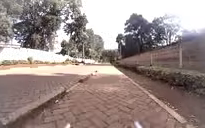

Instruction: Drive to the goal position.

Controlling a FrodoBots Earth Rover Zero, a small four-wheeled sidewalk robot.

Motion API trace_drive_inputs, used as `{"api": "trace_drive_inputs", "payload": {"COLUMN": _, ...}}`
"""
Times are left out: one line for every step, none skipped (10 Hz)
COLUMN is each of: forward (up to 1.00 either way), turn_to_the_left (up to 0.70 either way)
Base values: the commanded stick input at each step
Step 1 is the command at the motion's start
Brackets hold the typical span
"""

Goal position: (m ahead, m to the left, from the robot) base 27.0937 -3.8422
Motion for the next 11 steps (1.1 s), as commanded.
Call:
{"api": "trace_drive_inputs", "payload": {"forward": 0.70, "turn_to_the_left": 0.00}}
{"api": "trace_drive_inputs", "payload": {"forward": 0.70, "turn_to_the_left": 0.00}}
{"api": "trace_drive_inputs", "payload": {"forward": 0.70, "turn_to_the_left": 0.00}}
{"api": "trace_drive_inputs", "payload": {"forward": 0.70, "turn_to_the_left": 0.00}}
{"api": "trace_drive_inputs", "payload": {"forward": 0.70, "turn_to_the_left": 0.00}}
{"api": "trace_drive_inputs", "payload": {"forward": 0.70, "turn_to_the_left": 0.00}}
{"api": "trace_drive_inputs", "payload": {"forward": 0.70, "turn_to_the_left": 0.00}}
{"api": "trace_drive_inputs", "payload": {"forward": 0.70, "turn_to_the_left": 0.00}}
{"api": "trace_drive_inputs", "payload": {"forward": 0.70, "turn_to_the_left": 0.00}}
{"api": "trace_drive_inputs", "payload": {"forward": 0.70, "turn_to_the_left": 0.00}}
{"api": "trace_drive_inputs", "payload": {"forward": 0.70, "turn_to_the_left": 0.00}}
